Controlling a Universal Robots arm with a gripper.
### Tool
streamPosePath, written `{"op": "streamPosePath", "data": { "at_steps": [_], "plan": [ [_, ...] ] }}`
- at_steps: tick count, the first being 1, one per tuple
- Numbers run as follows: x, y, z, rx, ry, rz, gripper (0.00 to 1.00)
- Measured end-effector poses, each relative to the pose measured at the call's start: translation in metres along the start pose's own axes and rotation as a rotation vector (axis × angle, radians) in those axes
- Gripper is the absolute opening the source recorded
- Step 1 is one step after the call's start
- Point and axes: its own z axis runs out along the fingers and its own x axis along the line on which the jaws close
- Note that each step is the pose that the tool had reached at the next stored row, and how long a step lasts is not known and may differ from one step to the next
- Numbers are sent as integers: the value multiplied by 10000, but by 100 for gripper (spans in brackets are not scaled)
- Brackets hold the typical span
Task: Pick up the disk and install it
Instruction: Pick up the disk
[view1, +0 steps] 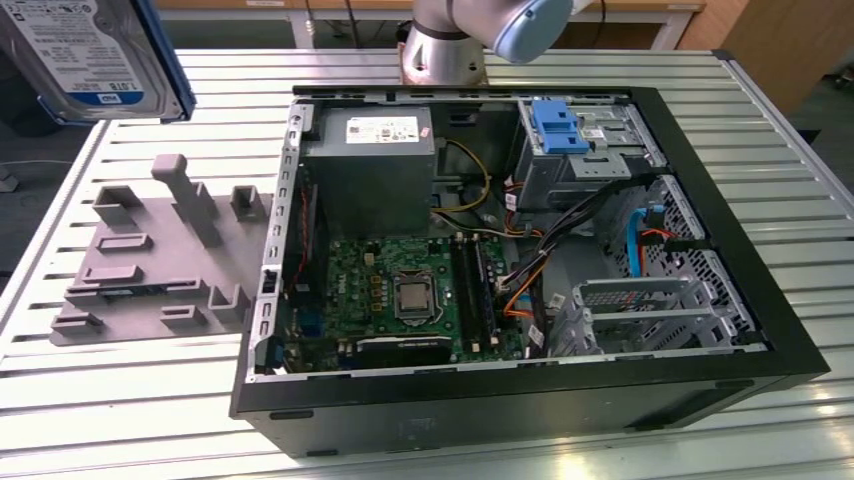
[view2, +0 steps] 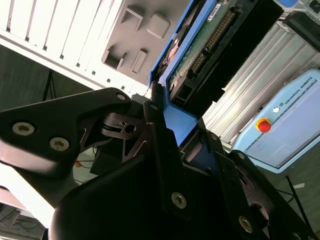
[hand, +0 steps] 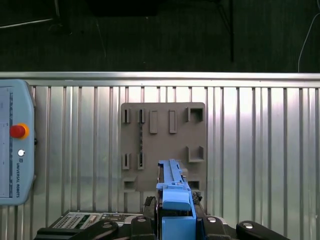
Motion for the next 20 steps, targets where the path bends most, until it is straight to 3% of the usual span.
{"op": "streamPosePath", "data": {
  "at_steps": [3,13,20],
  "plan": [
    [41,0,2,3,5,8,36],
    [42,-3,2,2,7,9,36],
    [41,-74,1,2,7,8,36]
  ]
}}
